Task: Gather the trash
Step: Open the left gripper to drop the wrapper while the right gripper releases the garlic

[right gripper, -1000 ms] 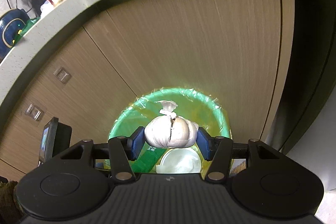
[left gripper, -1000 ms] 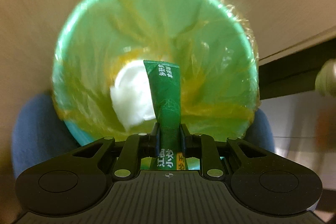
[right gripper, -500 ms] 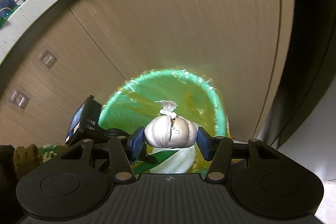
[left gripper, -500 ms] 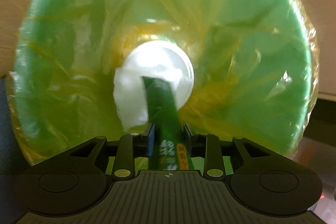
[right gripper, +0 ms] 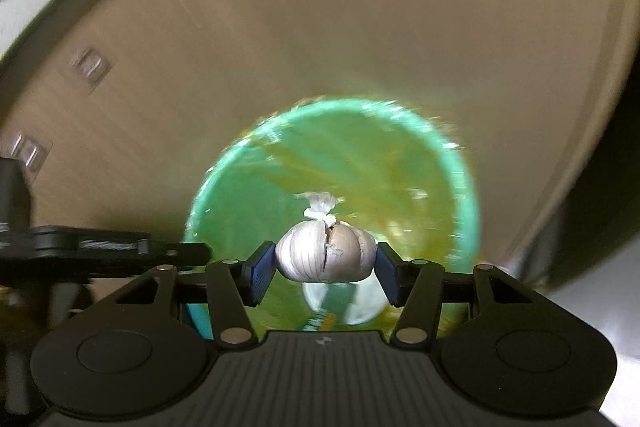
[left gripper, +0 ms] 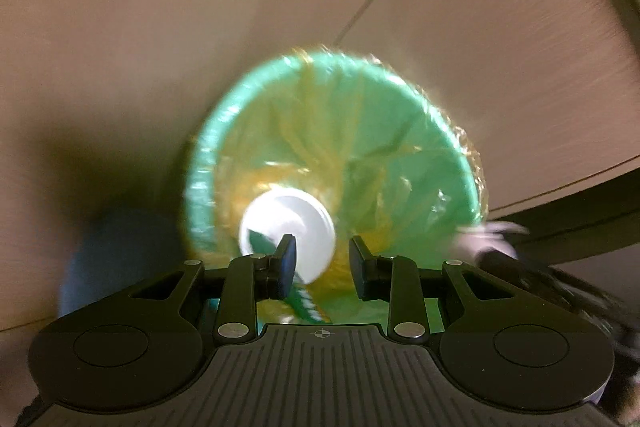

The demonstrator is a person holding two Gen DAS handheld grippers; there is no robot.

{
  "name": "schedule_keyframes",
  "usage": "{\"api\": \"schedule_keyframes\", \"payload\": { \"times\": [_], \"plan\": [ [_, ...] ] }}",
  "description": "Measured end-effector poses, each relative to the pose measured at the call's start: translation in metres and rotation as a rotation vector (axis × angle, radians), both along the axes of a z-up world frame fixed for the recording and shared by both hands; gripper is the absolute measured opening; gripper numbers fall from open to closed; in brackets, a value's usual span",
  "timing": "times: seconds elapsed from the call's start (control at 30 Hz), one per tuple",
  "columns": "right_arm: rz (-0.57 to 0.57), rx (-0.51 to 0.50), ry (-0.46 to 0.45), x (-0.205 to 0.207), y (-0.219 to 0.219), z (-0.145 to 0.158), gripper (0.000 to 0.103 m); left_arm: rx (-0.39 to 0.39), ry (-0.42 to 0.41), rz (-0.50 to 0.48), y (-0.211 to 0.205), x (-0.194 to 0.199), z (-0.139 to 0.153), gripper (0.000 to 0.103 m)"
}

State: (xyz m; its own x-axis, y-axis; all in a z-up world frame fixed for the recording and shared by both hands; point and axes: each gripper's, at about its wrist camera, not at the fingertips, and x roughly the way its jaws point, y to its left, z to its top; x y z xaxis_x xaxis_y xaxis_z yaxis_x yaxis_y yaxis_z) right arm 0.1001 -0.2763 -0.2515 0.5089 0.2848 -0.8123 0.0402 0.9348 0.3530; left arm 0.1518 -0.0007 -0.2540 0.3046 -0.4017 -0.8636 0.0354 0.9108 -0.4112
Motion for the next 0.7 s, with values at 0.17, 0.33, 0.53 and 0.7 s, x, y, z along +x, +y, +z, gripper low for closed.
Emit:
{"api": "schedule_keyframes", "payload": {
  "times": [0.17,0.33,0.53,0.7],
  "plan": [
    [-0.002,-0.053,0.011,0.006,0.018,-0.007,0.066,0.028,-0.028,0.046,0.020,-0.015,0.005,0.032],
    [-0.017,-0.110,-0.010,-0.006,0.019,0.008,0.068,0.064,-0.080,0.029,0.023,-0.027,0.018,0.031],
    [0.001,-0.182,-0.027,-0.018,0.030,0.025,0.072,0.072,-0.165,0.003,0.014,-0.041,0.048,0.032],
    [0.012,-0.238,-0.066,-0.030,0.038,0.045,0.078,0.046,-0.232,-0.021,0.008,-0.049,0.076,0.032]
  ]
}}
